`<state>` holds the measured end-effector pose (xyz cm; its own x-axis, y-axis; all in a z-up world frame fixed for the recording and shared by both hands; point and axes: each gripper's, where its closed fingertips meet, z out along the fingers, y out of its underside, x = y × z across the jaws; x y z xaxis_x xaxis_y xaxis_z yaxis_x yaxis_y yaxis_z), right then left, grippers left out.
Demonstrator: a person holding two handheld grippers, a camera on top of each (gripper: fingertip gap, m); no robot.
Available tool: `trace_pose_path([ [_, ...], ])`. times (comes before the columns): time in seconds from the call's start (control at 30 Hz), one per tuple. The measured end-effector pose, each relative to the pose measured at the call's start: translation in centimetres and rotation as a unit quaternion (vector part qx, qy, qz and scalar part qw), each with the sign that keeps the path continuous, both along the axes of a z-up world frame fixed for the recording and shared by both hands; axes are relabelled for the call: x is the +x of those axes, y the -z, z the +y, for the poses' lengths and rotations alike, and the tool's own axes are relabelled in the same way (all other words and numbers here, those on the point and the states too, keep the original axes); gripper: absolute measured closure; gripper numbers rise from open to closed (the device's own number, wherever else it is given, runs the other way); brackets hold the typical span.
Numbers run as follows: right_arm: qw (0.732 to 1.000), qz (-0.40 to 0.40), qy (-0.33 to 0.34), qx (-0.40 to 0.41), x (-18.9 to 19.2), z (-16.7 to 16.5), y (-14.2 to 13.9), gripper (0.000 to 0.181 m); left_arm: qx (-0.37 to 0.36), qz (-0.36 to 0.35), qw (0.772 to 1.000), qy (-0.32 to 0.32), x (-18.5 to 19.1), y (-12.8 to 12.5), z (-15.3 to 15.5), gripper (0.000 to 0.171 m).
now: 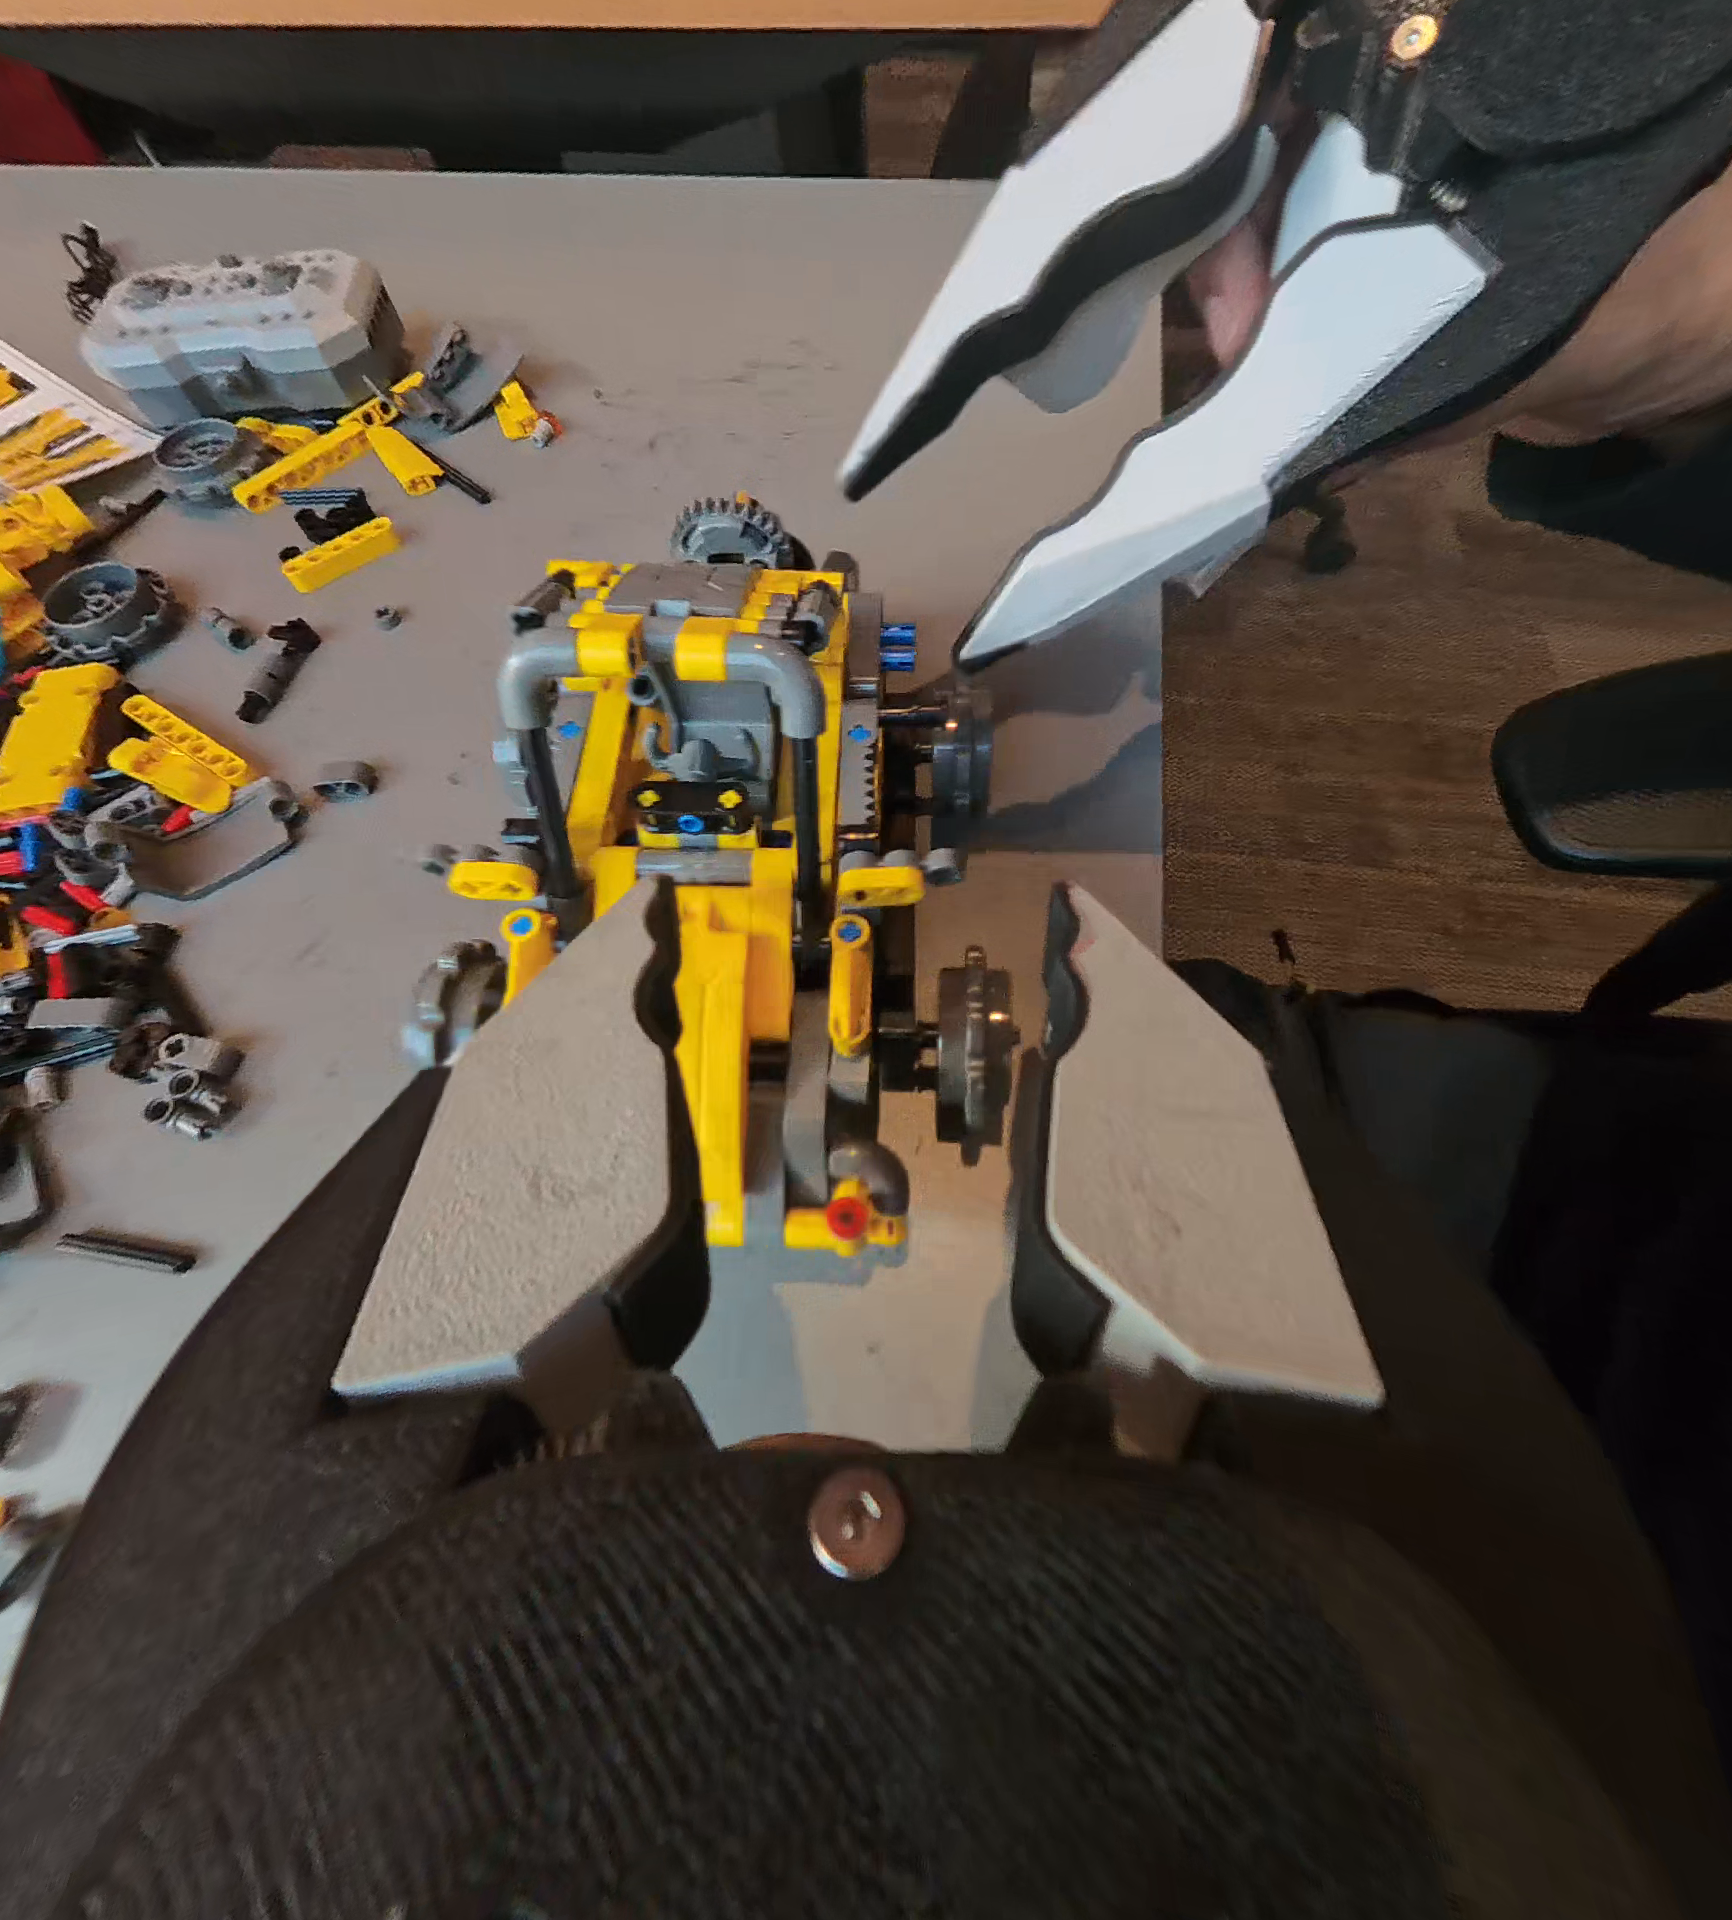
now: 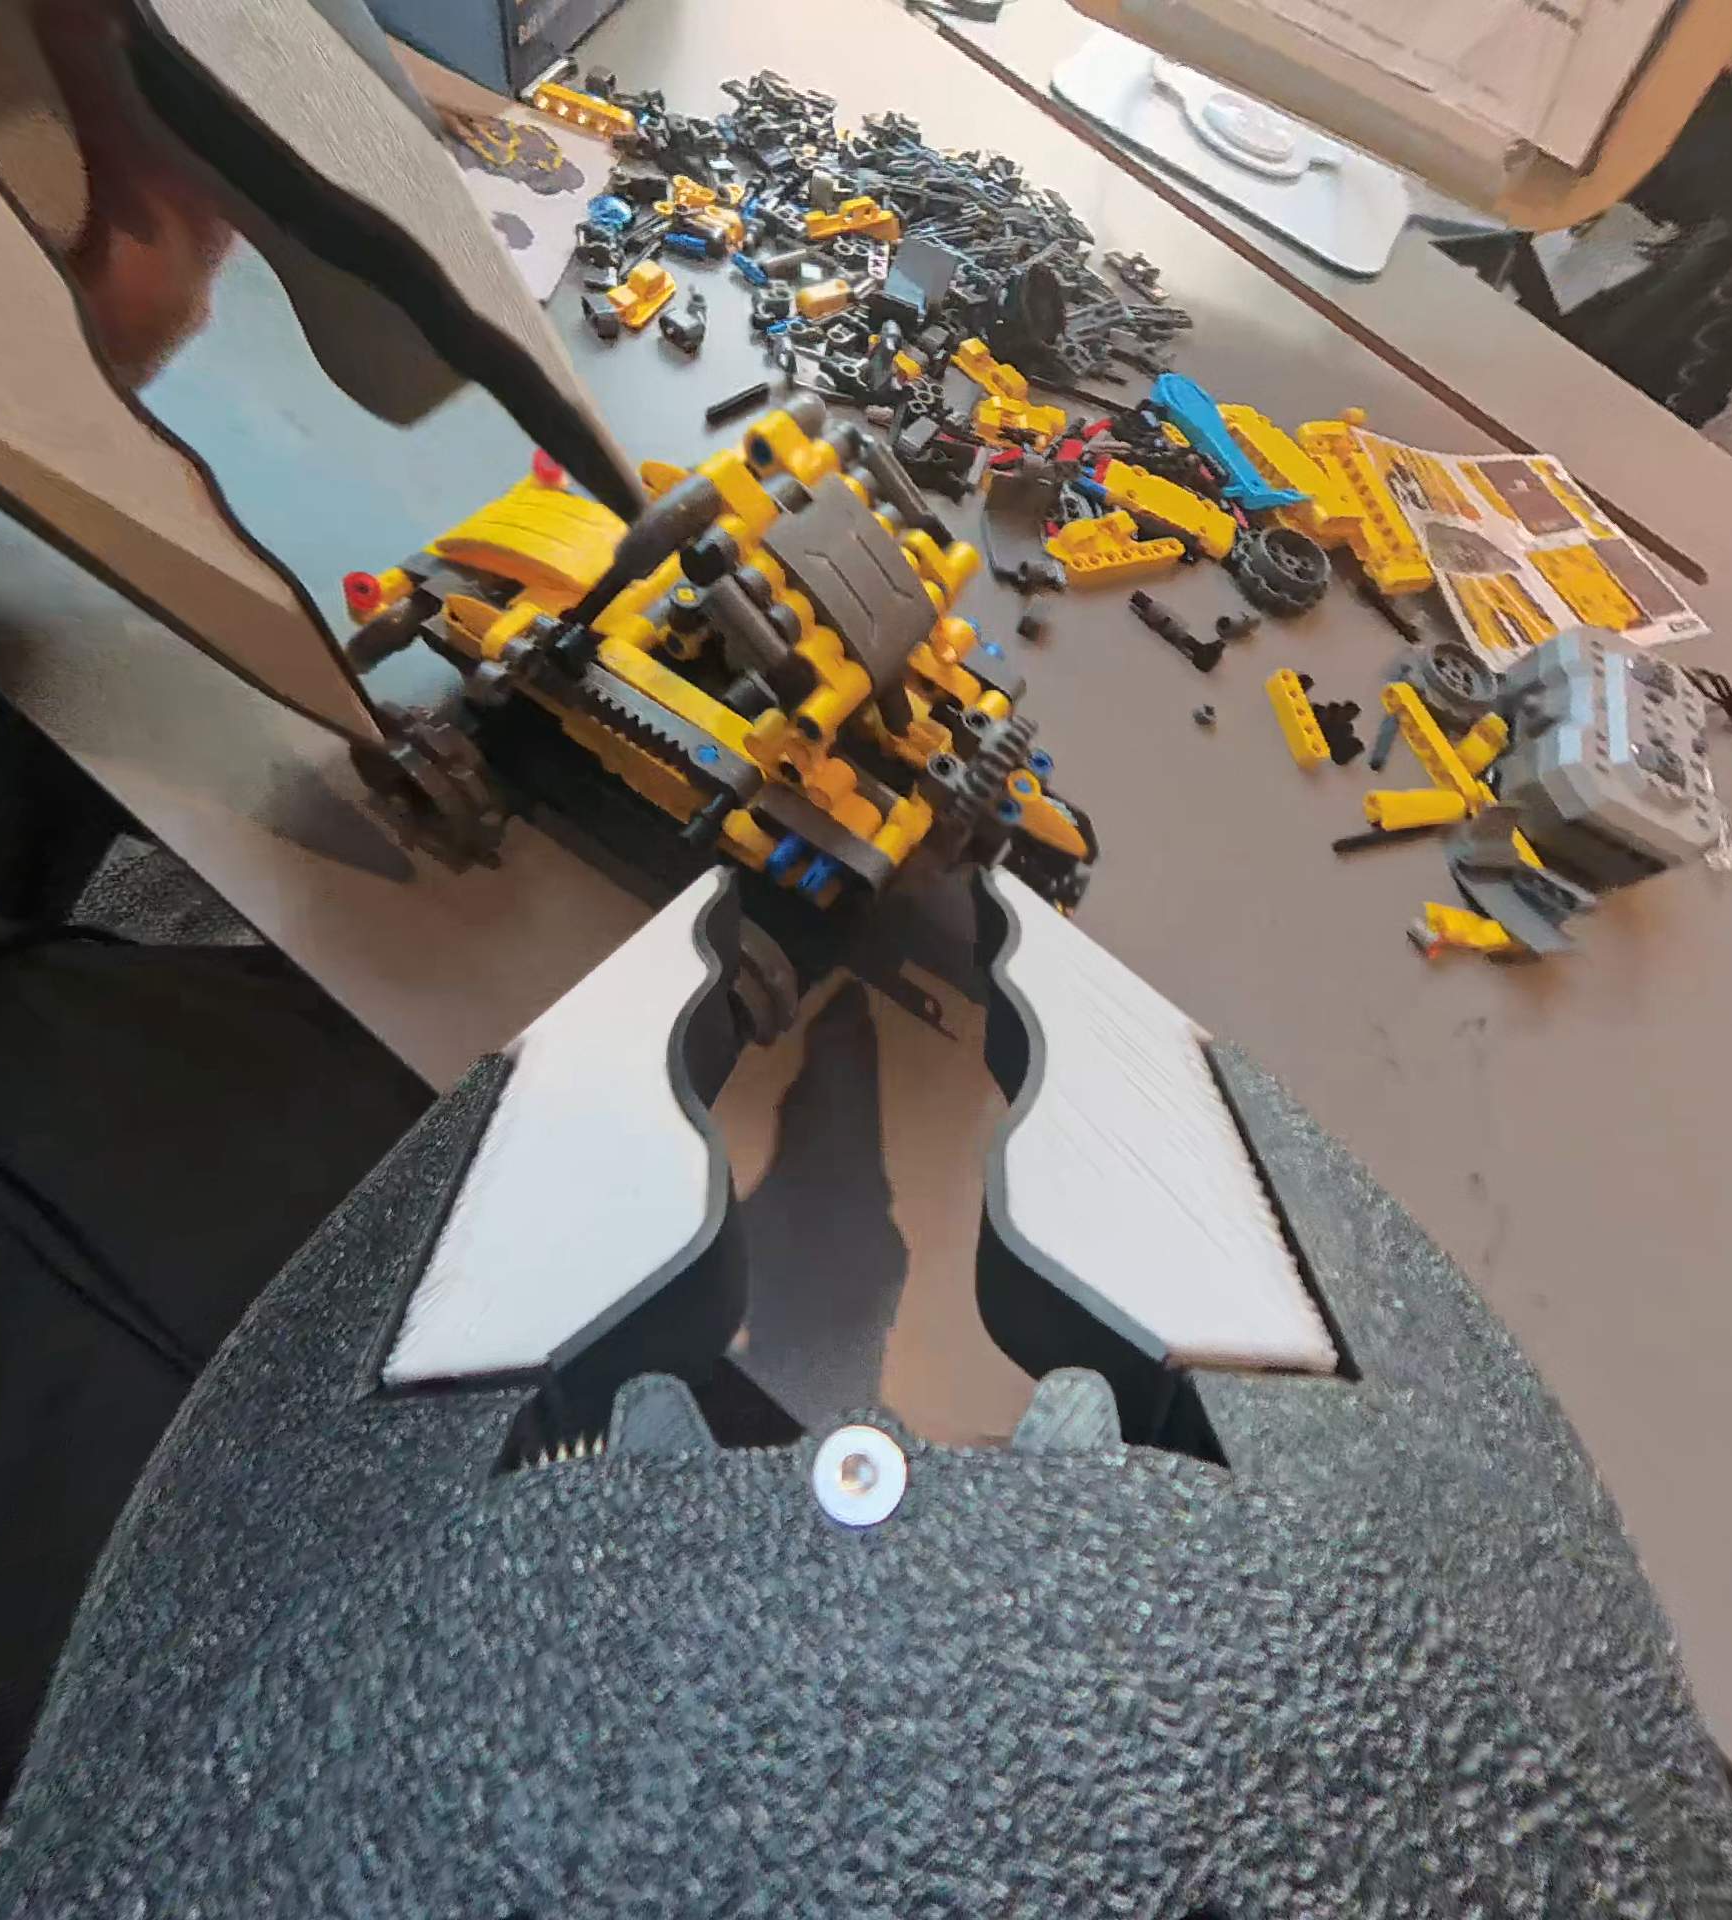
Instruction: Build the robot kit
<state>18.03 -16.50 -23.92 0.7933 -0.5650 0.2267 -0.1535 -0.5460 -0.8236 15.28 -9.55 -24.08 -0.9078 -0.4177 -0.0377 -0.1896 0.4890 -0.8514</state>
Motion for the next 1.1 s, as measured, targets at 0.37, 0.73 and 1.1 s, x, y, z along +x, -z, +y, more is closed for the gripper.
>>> trace_pose_path([
  [0.37,0.986,0.087,0.009,0.143,-2.9,2.1,1.1,0.167,0.012,0.076,0.996,0.04,5.2,-0.9,1.4,0.054],
  [0.73,0.99,0.041,0.048,0.129,-1.9,2.8,1.1,0.178,0.095,0.136,0.982,0.088,4.1,2.6,-1.9,0.067],
  [1.1,0.992,0.031,0.056,0.107,-1.7,2.7,1.6,0.176,0.13,0.112,0.983,0.069,4.5,2.7,-1.9,0.073],
])
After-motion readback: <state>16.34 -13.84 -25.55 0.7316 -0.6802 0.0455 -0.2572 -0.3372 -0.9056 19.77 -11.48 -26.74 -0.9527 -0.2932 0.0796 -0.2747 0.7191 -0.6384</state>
